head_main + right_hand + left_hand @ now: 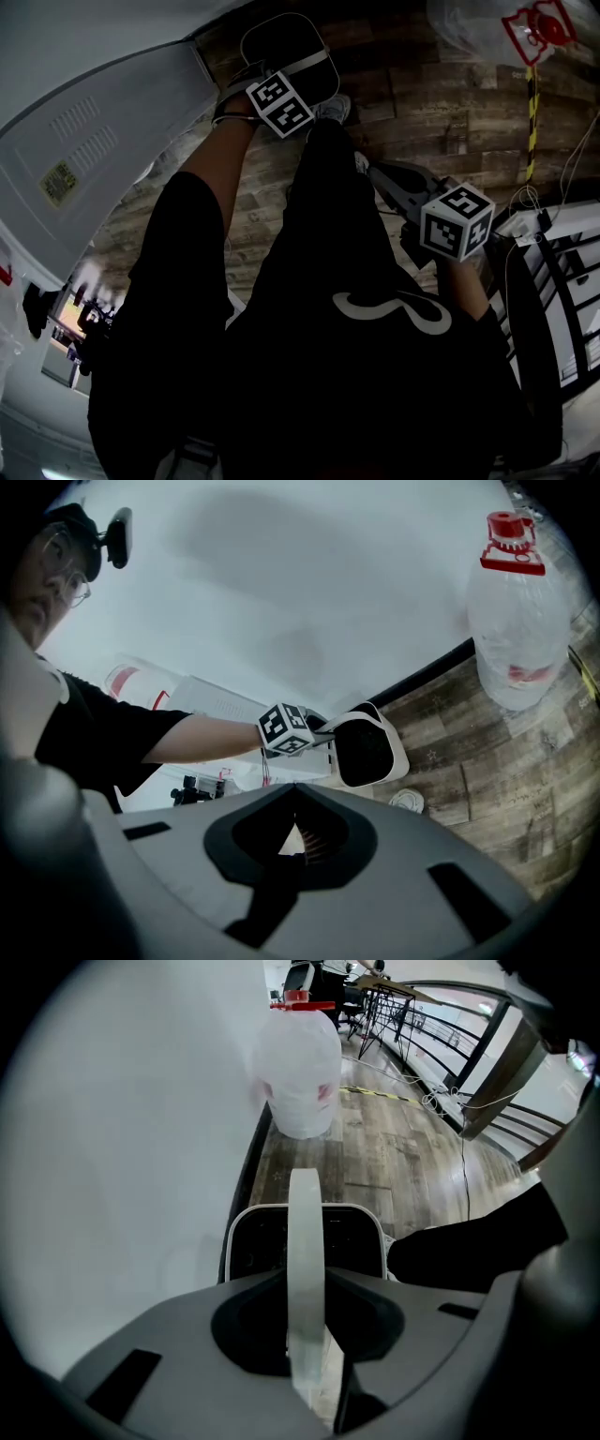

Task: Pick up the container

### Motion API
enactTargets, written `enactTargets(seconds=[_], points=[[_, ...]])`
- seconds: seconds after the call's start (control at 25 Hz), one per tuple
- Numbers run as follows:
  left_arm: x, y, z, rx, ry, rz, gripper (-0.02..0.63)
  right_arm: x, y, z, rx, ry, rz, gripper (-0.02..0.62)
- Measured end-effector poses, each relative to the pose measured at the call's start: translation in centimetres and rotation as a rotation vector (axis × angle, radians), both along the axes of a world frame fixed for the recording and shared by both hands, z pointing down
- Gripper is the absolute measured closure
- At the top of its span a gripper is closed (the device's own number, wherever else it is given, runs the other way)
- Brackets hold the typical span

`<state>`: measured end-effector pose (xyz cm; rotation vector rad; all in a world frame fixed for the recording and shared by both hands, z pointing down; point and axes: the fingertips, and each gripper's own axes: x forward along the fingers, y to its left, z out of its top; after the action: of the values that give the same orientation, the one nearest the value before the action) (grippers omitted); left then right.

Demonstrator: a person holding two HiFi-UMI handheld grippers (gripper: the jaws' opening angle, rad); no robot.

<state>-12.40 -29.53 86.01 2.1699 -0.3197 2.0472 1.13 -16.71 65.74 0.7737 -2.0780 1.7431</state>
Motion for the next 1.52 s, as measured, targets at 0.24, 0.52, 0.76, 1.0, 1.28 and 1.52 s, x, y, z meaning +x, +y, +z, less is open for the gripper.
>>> enactTargets(seconds=[0.24,0.52,0.76,1.0,1.28,1.52], points=[[0.0,1.4,-2.6,-0.009,0.015,-0.024,0.528,0.3,1.2,-1.7,0.017,-0.010,0.005,0.571],[0.4,3.3,-8.0,-0.011,0.021,-0.038,0.528,0.8,2.0,-5.1,0.070,-0.023,0.006,0.571],[0.9,3.8,-13.8,0.013,0.041,-0.065,0.528,0.9,2.4,-8.7,0.145,-0.022,-0.002,0.571],[1.8,5.5,-18.9,0.028,0.075,-0.078,0.528,0.8,3.7,-12.8,0.203,-0.040,-0.014,0.571],[3.2,7.3,-24.8,0.043,0.095,-0.056,0.528,1.5,6.0,-16.6,0.256,-0.032,-0.029,0.571],[3.8,9.1,-30.6,0.056,0.103,-0.012,0.528,2.1,7.4,-21.2,0.329,-0.025,-0.035,0.571]])
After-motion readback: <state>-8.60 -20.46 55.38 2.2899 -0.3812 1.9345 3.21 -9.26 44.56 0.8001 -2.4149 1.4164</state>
